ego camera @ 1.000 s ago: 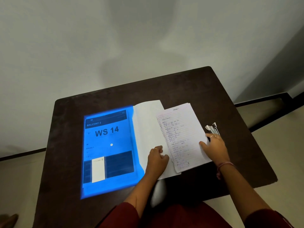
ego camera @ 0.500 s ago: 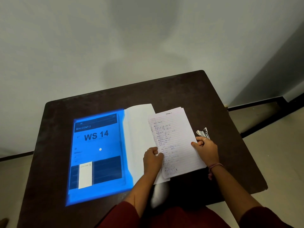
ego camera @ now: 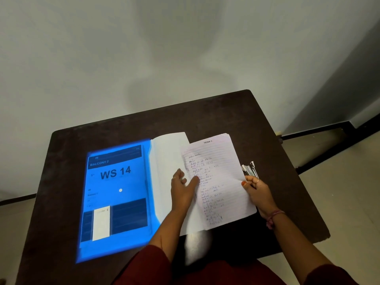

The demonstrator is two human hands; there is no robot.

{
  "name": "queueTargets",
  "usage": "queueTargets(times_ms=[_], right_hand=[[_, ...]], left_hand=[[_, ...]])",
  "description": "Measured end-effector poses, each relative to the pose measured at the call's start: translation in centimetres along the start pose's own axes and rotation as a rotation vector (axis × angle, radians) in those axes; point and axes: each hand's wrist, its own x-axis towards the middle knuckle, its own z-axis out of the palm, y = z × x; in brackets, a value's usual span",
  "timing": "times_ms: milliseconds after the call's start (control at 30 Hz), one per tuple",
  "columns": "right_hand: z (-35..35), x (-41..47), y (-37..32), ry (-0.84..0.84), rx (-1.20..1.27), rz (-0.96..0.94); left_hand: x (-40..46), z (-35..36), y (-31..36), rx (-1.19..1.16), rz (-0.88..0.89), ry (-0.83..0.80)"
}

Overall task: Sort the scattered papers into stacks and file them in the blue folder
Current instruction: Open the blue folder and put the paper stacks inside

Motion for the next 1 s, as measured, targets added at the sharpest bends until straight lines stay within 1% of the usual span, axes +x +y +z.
queueTargets(times_ms=[133, 267, 333, 400, 500, 567, 700, 800, 933, 1000], right_hand=[[-0.5, -0.4, -0.1, -0.064, 0.089, 0.004], [-0.6, -0.7, -0.1, -0.106, 0.143, -0.005], [-0.5, -0.5, -0.1, -0.127, 0.163, -0.008], [-0.3, -0.5, -0.2, -0.131, 0.169, -0.013], [0.1, -0.5, -0.6, -0.132, 0.171, -0.022], [0.5, -0.7, -1.0, -0.131, 0.113, -0.049], [1.2, -1.3, -2.1, -0.127, -0.077, -0.185], [1.5, -1.6, -3.0, -0.137, -0.157, -0.272], [1.7, -2.4, -4.5, -0.292, -0.047, -0.207], [1.9, -3.2, -5.2, -0.367, -0.086, -0.222]], left_hand=[[0.5, -0.3, 1.7, -0.101, 0.069, -0.098], [1.2, -0.8, 2.2, -0.238, 0.071, -0.219], [1.1, -0.8, 1.9, -0.235, 0.047, -0.281], [0.8, -0.7, 1.2, -0.237, 0.006, -0.305], [0.4, -0.4, -0.3, -0.232, -0.031, -0.256], [-0.2, 0.0, -1.0, -0.224, -0.043, -0.221], [-0.9, 0.3, -1.3, -0.261, -0.045, -0.11], [-0.9, -0.2, -0.9, -0.326, -0.06, -0.087], [-1.0, -1.0, 0.5, -0.352, -0.04, -0.051], [-1.0, -1.6, 1.2, -0.368, -0.011, -0.023]])
